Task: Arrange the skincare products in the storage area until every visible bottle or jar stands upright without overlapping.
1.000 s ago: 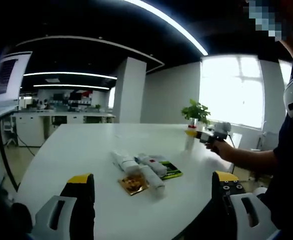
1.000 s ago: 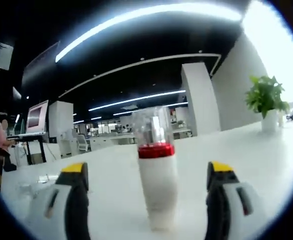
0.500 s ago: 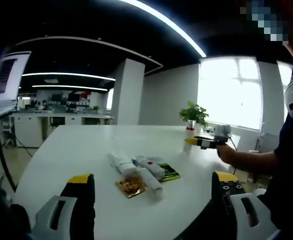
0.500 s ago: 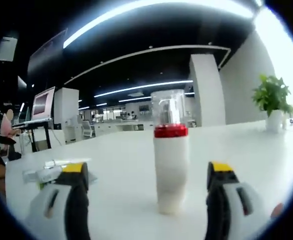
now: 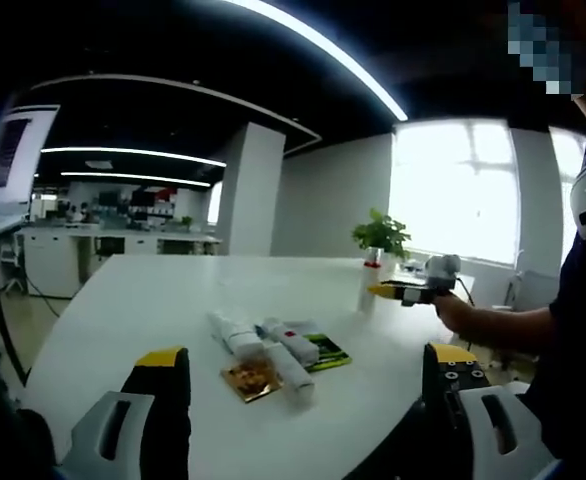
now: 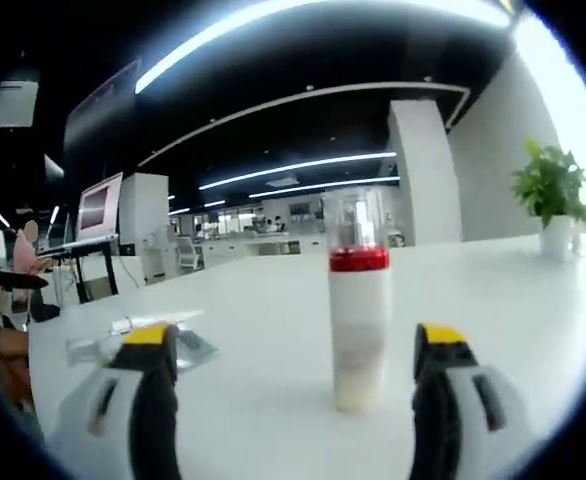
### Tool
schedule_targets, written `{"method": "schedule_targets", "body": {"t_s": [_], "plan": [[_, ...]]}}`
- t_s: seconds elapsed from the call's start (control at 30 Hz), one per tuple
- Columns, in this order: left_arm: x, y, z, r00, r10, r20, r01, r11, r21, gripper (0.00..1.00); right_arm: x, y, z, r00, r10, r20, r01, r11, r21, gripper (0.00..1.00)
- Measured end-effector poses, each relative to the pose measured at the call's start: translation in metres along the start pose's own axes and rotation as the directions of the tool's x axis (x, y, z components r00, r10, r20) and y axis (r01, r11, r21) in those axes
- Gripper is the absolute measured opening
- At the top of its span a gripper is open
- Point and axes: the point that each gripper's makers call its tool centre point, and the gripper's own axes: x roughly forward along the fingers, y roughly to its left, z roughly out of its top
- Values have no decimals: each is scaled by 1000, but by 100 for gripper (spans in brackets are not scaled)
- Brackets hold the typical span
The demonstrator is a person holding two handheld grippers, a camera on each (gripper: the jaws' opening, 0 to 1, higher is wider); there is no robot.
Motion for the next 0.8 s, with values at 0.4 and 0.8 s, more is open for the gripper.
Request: {"method": "schedule_targets", "body": {"t_s": [0.4, 0.8], "plan": [[28, 12, 4, 1000, 22, 6, -22, 1000, -20, 99, -2, -12, 15, 998, 24, 62, -23, 1000, -19, 100], [85, 34, 3, 999, 24, -45, -25, 999, -27, 99, 10, -24, 8, 997, 66, 41, -67, 998, 21, 100]]}}
